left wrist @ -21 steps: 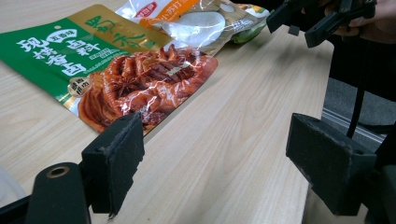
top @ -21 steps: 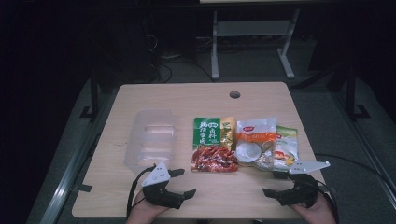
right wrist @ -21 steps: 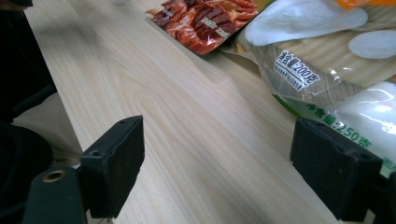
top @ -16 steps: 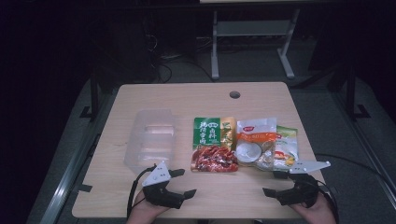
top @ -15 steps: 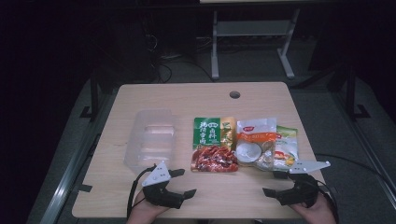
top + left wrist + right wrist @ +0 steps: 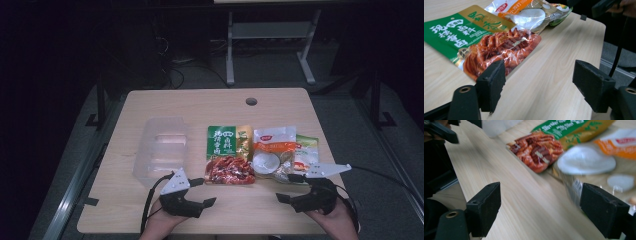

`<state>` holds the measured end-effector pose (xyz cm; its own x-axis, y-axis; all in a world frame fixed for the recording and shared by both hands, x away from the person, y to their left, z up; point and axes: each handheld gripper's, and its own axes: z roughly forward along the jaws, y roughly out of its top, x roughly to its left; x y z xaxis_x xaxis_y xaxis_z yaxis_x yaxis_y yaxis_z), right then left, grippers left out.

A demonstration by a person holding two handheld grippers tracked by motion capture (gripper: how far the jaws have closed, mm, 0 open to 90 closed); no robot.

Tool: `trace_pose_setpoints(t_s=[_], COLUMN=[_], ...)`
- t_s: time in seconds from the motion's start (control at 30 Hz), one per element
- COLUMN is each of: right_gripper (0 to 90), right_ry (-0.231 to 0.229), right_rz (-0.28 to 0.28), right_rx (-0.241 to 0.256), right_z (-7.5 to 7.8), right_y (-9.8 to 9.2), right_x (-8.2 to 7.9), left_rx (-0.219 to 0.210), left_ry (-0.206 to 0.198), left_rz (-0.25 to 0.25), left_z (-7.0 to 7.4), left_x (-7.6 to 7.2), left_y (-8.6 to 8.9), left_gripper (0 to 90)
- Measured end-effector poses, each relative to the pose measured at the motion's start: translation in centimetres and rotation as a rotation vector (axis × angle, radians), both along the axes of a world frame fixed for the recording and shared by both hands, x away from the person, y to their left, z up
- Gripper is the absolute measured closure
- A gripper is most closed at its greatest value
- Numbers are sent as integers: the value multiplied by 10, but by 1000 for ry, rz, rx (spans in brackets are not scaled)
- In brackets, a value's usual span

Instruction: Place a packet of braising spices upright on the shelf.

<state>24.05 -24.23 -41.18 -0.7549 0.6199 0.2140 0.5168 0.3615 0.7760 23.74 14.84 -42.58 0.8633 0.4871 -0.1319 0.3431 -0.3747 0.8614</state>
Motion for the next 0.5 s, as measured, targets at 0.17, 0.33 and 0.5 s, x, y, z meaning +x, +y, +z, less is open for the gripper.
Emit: trace_pose_setpoints(t_s=[0.17,0.33,0.5], right_gripper=[162,162,162], right_ry=[6,24,42], right_rz=[25,55,60], right_rx=[-3,-12,-16], right_z=[14,23,32], right_y=[8,16,25], right_x=[18,40,62], left_rx=[17,32,46], left_ry=[3,-3,-6], left_rz=[-19,-18,14], left_z=[2,5,4], left_x=[9,19,27], left_y=[-14,-24,-32], left_gripper=[325,380,419])
